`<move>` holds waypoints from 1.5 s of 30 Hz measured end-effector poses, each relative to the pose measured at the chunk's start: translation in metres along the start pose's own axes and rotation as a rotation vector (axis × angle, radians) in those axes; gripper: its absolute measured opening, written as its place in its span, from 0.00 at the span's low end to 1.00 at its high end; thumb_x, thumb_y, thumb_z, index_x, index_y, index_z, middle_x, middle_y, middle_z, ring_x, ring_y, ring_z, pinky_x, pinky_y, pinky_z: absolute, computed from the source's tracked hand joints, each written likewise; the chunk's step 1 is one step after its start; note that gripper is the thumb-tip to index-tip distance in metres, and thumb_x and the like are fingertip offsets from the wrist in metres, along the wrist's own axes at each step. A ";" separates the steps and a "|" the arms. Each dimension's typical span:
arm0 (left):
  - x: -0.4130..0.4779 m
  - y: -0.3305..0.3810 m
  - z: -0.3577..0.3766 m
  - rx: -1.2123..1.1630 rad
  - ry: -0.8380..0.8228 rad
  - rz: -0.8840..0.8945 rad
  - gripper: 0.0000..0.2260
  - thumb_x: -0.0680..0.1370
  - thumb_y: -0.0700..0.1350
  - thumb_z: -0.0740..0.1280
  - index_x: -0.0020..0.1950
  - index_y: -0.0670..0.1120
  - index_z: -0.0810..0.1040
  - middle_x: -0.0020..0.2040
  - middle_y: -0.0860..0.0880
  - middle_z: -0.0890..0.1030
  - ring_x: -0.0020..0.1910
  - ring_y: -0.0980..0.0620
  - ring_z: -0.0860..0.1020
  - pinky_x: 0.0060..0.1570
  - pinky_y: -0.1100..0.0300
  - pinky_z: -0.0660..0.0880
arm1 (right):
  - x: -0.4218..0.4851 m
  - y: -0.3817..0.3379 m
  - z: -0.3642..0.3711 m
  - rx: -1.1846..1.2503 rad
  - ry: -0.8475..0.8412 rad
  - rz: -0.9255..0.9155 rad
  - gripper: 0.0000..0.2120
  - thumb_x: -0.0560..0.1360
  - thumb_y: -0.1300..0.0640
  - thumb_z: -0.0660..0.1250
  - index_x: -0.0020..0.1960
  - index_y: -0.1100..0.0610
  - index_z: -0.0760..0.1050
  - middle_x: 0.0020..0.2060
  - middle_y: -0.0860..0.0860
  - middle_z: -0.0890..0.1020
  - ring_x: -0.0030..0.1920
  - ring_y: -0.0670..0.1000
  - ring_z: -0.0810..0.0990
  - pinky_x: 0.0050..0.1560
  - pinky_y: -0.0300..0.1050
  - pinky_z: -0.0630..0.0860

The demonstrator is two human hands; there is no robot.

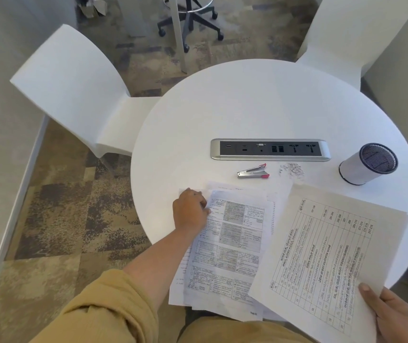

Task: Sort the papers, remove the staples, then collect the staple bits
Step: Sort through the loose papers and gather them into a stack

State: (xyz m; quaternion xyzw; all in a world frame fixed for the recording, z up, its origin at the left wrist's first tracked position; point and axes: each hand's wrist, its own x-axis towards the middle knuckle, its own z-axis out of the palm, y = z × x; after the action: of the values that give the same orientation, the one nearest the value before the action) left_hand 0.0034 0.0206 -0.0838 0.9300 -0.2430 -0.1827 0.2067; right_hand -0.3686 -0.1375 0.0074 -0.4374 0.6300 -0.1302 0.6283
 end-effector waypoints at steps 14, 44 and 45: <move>-0.028 0.011 -0.002 -0.486 0.130 -0.093 0.20 0.74 0.34 0.73 0.64 0.45 0.77 0.60 0.52 0.75 0.56 0.49 0.78 0.55 0.65 0.73 | 0.010 0.007 -0.002 -0.053 0.018 -0.045 0.14 0.66 0.52 0.75 0.45 0.61 0.83 0.42 0.59 0.87 0.38 0.57 0.86 0.37 0.43 0.82; -0.056 0.011 -0.104 -0.920 -0.266 0.031 0.26 0.74 0.58 0.75 0.51 0.33 0.81 0.47 0.35 0.85 0.45 0.35 0.84 0.49 0.40 0.79 | 0.033 -0.047 0.001 -0.070 0.038 -0.155 0.11 0.80 0.59 0.64 0.57 0.64 0.78 0.51 0.59 0.83 0.43 0.56 0.83 0.42 0.50 0.80; -0.056 0.017 -0.110 -0.941 -0.263 0.049 0.26 0.72 0.58 0.76 0.52 0.34 0.82 0.49 0.36 0.85 0.47 0.35 0.84 0.49 0.40 0.80 | 0.034 -0.052 0.003 -0.091 0.046 -0.168 0.10 0.80 0.59 0.63 0.56 0.63 0.78 0.52 0.58 0.83 0.45 0.55 0.82 0.48 0.53 0.79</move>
State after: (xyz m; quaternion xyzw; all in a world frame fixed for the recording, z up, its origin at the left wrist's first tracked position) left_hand -0.0004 0.0692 0.0311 0.6985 -0.1799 -0.3839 0.5764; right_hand -0.3397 -0.1911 0.0205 -0.5137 0.6108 -0.1635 0.5799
